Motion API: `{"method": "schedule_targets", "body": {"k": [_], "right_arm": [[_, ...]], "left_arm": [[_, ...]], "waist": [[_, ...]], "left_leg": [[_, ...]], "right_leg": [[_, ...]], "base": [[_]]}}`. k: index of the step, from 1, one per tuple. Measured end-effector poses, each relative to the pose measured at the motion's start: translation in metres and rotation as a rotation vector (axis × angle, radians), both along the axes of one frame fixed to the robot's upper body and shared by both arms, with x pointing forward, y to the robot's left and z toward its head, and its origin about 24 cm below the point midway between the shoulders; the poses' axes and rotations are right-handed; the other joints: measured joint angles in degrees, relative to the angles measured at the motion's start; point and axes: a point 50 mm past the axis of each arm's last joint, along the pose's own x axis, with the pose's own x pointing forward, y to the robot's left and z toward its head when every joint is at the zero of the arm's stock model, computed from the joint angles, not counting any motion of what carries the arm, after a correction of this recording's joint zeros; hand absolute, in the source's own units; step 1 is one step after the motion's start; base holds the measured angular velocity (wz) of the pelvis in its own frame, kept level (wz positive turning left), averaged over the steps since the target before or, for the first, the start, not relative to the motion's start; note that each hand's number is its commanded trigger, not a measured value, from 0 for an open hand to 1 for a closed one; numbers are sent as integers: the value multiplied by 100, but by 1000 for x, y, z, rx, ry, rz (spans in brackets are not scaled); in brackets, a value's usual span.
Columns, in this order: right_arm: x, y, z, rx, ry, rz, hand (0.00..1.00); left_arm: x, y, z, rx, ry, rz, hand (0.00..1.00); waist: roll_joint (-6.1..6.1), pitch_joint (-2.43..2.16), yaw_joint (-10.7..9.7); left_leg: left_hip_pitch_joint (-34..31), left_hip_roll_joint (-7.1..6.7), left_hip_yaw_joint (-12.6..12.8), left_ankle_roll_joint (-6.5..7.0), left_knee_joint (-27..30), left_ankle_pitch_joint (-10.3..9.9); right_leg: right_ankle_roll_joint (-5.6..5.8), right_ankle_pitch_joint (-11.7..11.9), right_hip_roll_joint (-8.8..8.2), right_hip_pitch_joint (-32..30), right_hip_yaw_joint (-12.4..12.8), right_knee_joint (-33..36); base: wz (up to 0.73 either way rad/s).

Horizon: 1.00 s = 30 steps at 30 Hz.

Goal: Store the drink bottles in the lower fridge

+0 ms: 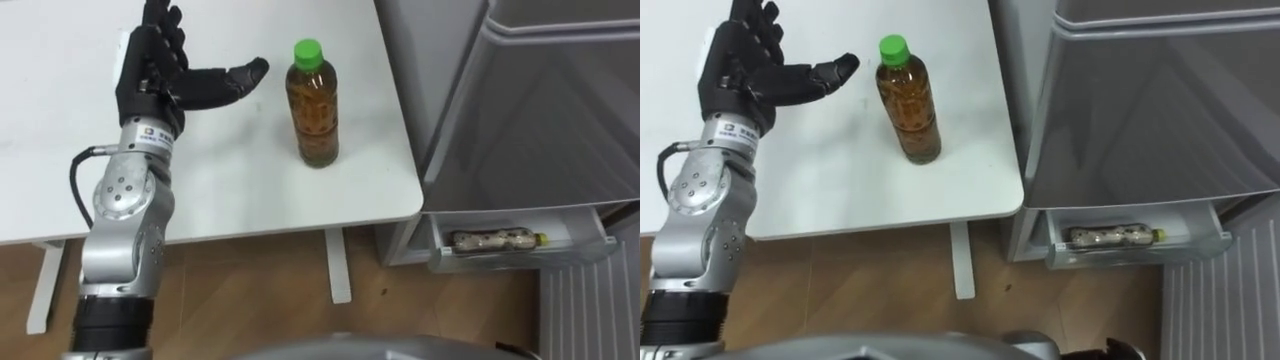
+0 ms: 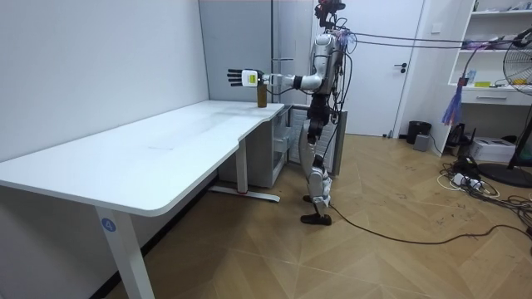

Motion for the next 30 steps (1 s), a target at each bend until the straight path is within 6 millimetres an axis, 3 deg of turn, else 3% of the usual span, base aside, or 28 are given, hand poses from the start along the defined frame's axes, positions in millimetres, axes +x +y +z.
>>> {"method": "schedule_targets", "body": {"k": [5,13,25,30], "right_arm": [[4,0,0,9,-12,3,0],[9,1,0,17,-31,10,0],[6,-1,1,11,-26,9,0],[7,-1,1,7,-25,15,0]], "left_arm": [[-5,-2,9,-15,-37,-18,0],[-8,-8,26,-20,-111,-99,0],[-16,-24,56,10,-254,-296,0],[-18,-29,58,-16,-268,-387,0]], "waist": [[-93,-10,36],[-115,0,63],[-8,-37,62],[-9,-19,45]], "left_leg": [[-15,-20,8,0,-8,0],[-15,-31,7,0,-24,0],[-96,-31,5,0,42,0],[-90,-28,2,0,28,0]], "right_leg": [[9,-23,-30,30,-95,-41],[15,-47,-50,27,-170,-41],[14,-50,-58,-20,-173,-32],[8,-55,-53,-7,-172,-33]], "base": [[9],[4],[0],[0]]}}
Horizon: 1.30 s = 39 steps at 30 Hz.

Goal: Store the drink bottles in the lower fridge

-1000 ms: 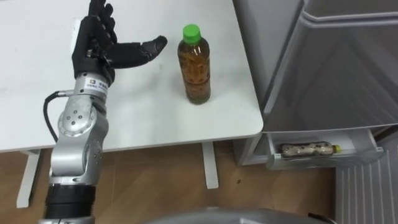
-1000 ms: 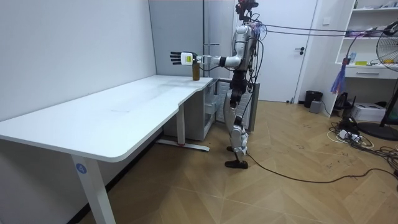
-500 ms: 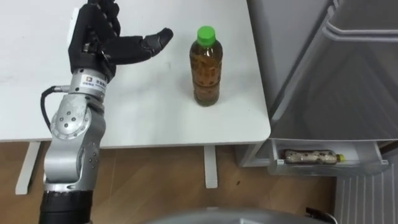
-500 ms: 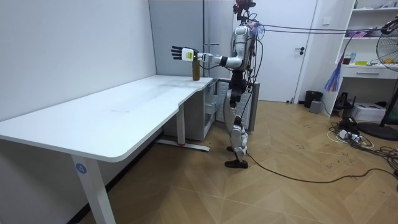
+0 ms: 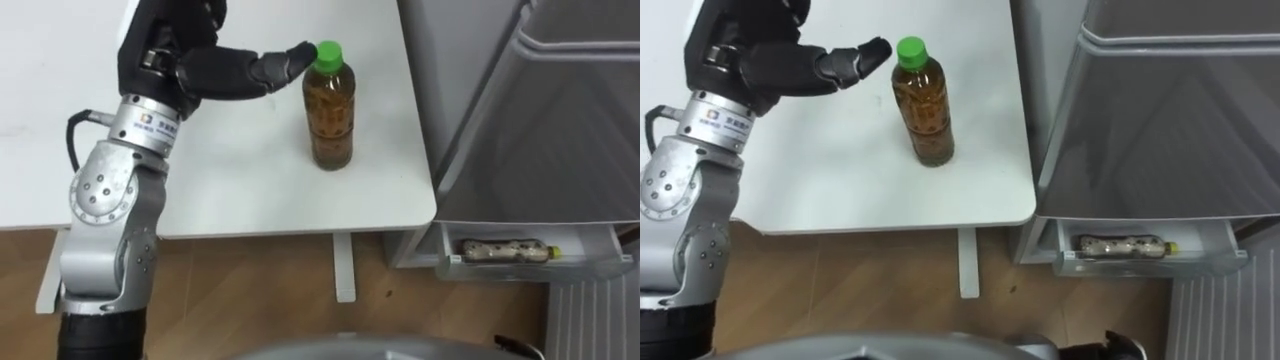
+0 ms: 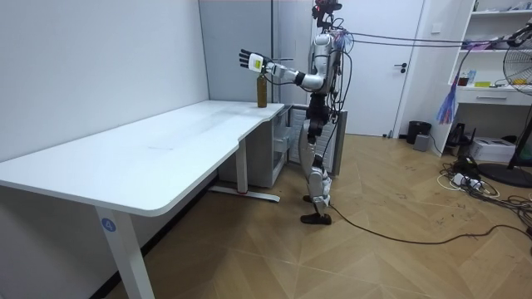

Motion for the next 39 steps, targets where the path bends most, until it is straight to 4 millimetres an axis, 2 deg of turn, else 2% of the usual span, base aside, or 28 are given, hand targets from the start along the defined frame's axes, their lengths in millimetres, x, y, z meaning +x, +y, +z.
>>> {"method": "schedule_targets", "body": {"k": [8,13,19,24,28,32,39], "right_arm": [[2,0,0,2,-4,6,0],[4,1,0,2,-5,28,0],[4,1,0,2,-6,29,0],[4,0,0,-1,-11,21,0],[3,0,0,-13,-10,18,0],[3,1,0,-13,-10,8,0],[2,2,0,8,-19,-44,0]], "left_arm": [[-2,-18,-2,-11,1,-139,0],[-4,-30,-4,-14,11,-195,0],[-5,-34,-7,-23,22,-216,0],[-7,-31,-12,7,46,-194,0],[-7,-29,-17,39,65,-161,0],[-5,-26,-29,59,118,-128,0],[-4,-18,-31,64,128,-72,0]], "waist": [[-41,28,-34],[-40,27,-50],[-38,28,-68],[-24,42,-30],[-18,71,-9],[-27,80,-9],[-48,91,14]], "left_leg": [[-5,-5,12,0,-8,0],[4,-5,12,0,-7,0],[12,-5,17,0,-8,0],[12,-6,14,0,-7,0],[1,-7,12,0,-6,0],[1,-8,17,0,-7,0],[-9,-4,40,0,-6,0]], "right_leg": [[6,-16,-3,9,-7,-7],[5,-17,-2,43,-3,-6],[5,-17,-3,55,0,-4],[5,-17,-3,62,1,-4],[7,-19,-2,48,3,-4],[5,-22,-2,55,-8,-5],[-1,-34,-3,25,-4,1]], "base": [[0],[0],[0],[0],[0],[0],[-1]]}}
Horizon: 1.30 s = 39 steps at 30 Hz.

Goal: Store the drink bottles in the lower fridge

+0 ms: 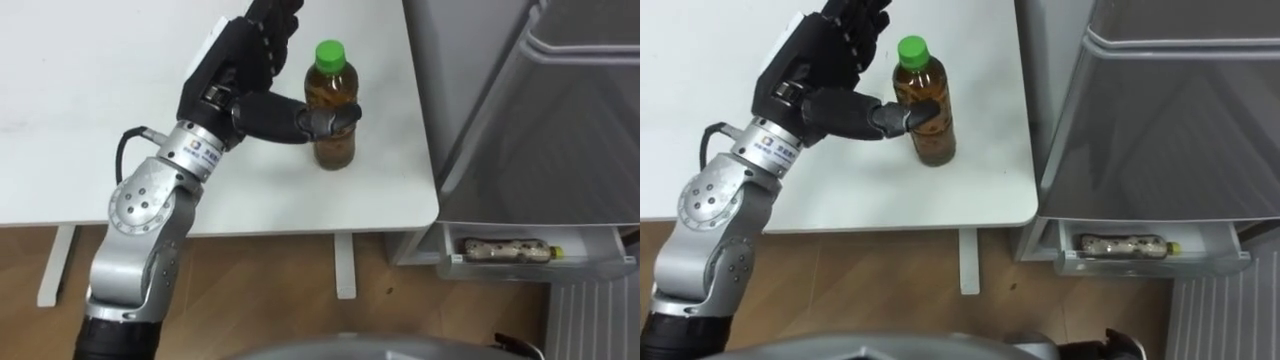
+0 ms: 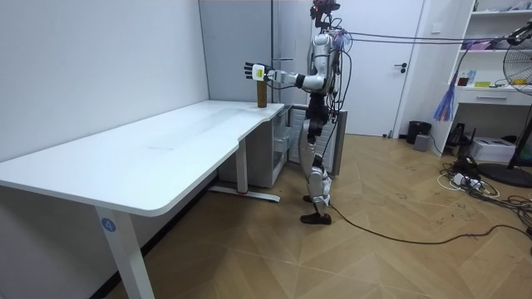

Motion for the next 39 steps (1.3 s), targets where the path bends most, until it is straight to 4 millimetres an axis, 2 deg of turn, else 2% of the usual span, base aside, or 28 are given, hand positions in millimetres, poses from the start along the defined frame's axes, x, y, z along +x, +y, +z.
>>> {"method": "schedule_targets", "body": {"k": [5,10,13,22,24,25,28,32,39], "right_arm": [[0,1,0,19,-7,-14,0],[-5,1,0,26,-5,-23,0],[-5,1,-1,40,-5,-20,0],[-5,2,-1,68,-8,-13,0],[-5,2,-1,67,-9,-13,0],[-4,2,-1,66,-12,-12,0],[-2,2,0,64,-20,-9,0],[1,2,0,65,-24,-6,0],[2,-1,1,54,-15,29,0]], "left_arm": [[-1,11,0,-1,2,56,0],[0,14,-5,-2,25,72,0],[1,15,-11,-2,50,77,0],[2,16,-30,-31,137,81,0],[2,15,-33,-68,154,73,0],[3,15,-35,-106,168,70,0],[3,12,-42,-176,205,50,0],[2,8,-41,-217,204,4,0],[8,2,-34,-209,173,-63,0]], "waist": [[-19,-26,7],[-27,-55,-11],[-22,-58,-24],[-14,-49,-197],[6,-40,-225],[-10,-16,-248],[33,-25,-257],[52,-31,-333],[39,-18,-334]], "left_leg": [[25,8,12,0,3,0],[17,7,70,0,19,0],[19,15,127,0,29,0],[15,18,136,0,60,0],[13,18,138,0,58,0],[7,19,137,0,54,0],[-17,20,132,0,51,0],[-95,24,128,0,50,0],[-110,22,131,0,43,0]], "right_leg": [[-4,-2,7,4,16,16],[-3,-3,-7,2,-46,5],[-3,-2,-7,7,-39,14],[-4,-2,-6,25,-79,12],[-3,-2,-5,18,-49,8],[-3,-2,-2,6,-30,7],[-3,-2,0,-46,23,7],[-8,3,7,-124,34,25],[-9,2,4,-143,42,11]], "base": [[-1],[4],[0],[1],[0],[0],[-8],[-2],[-1]]}}
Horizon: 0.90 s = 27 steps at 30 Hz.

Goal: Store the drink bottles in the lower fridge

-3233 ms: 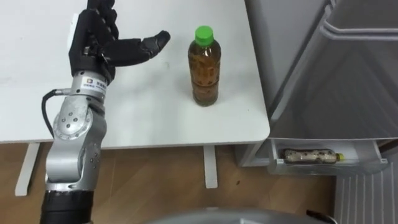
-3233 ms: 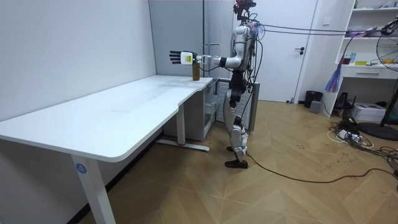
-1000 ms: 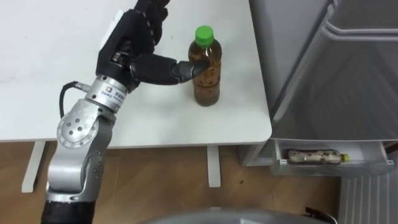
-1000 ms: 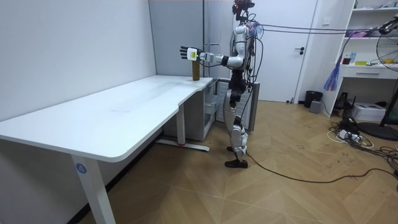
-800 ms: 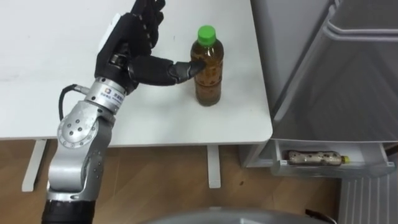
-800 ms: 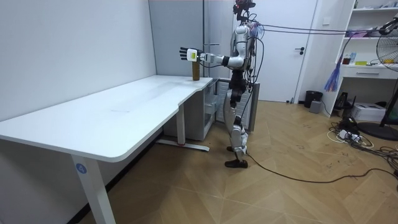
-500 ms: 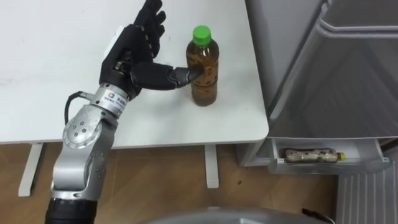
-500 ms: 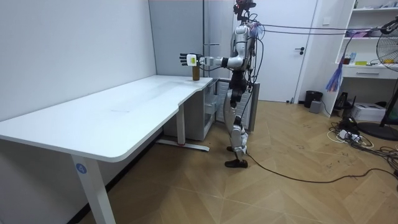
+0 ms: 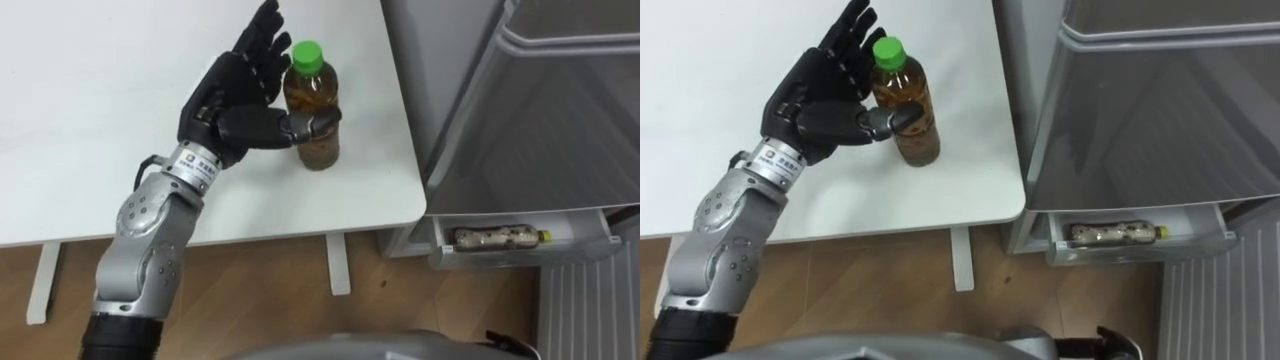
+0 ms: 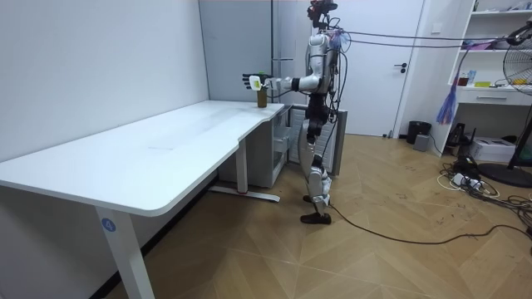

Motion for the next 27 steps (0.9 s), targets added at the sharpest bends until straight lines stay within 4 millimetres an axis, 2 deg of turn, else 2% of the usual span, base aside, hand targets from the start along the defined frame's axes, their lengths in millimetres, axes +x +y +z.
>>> {"method": "schedule_targets", "body": {"k": [7,10,11,12,13,16,22,23,24,25,26,27], "right_arm": [[0,-4,1,-15,13,27,0],[-1,-5,1,-25,24,60,0],[-1,-5,1,-27,29,72,0],[-1,-5,1,-28,32,77,0],[-2,-5,1,-29,38,79,0],[-3,-6,1,-33,53,89,0],[-4,-7,1,-50,64,112,0],[-4,-7,1,-50,65,112,0],[-4,-7,1,-50,65,112,0],[-4,-7,1,-50,64,112,0],[-3,-7,1,-49,64,112,0],[-3,-7,1,-50,64,112,0]], "left_arm": [[3,-6,4,0,-23,-43,0],[3,-8,4,0,-20,-49,0],[3,-8,4,0,-17,-50,0],[3,-8,4,0,-16,-50,0],[3,-8,3,1,-13,-51,0],[3,-8,2,1,-4,-54,0],[3,-7,-8,4,43,-57,0],[3,-7,-10,4,49,-62,6],[3,-7,-11,4,53,-62,55],[3,-6,-12,4,59,-62,68],[3,-6,-13,4,62,-62,89],[3,-6,-13,5,63,-64,100]], "waist": [[18,-6,-1],[30,9,-1],[5,26,0],[33,12,-3],[4,31,-4],[18,26,2],[39,24,-9],[37,25,-11],[36,25,-11],[33,27,-11],[28,30,-12],[26,32,-11]], "left_leg": [[20,-1,1,0,-21,0],[30,-1,1,0,-39,0],[28,-1,1,0,-42,0],[30,-1,1,0,-41,0],[31,-3,1,0,-41,0],[31,-5,2,0,-41,0],[28,-3,1,0,-42,0],[22,-3,1,0,-42,0],[20,-4,0,0,-42,0],[18,-6,0,0,-42,0],[14,-7,1,0,-44,0],[14,-7,1,0,-46,0]], "right_leg": [[0,1,4,-25,97,18],[0,1,6,-42,120,35],[0,1,5,-43,120,40],[0,1,5,-46,121,40],[1,1,4,-48,125,38],[1,0,5,-48,129,32],[0,0,5,-50,138,24],[1,0,4,-50,135,17],[1,0,3,-50,136,15],[1,0,2,-50,136,10],[1,0,1,-52,136,5],[1,0,1,-50,136,4]], "base": [[-6],[-3],[0],[0],[0],[0],[0],[0],[0],[0],[0],[0]]}}
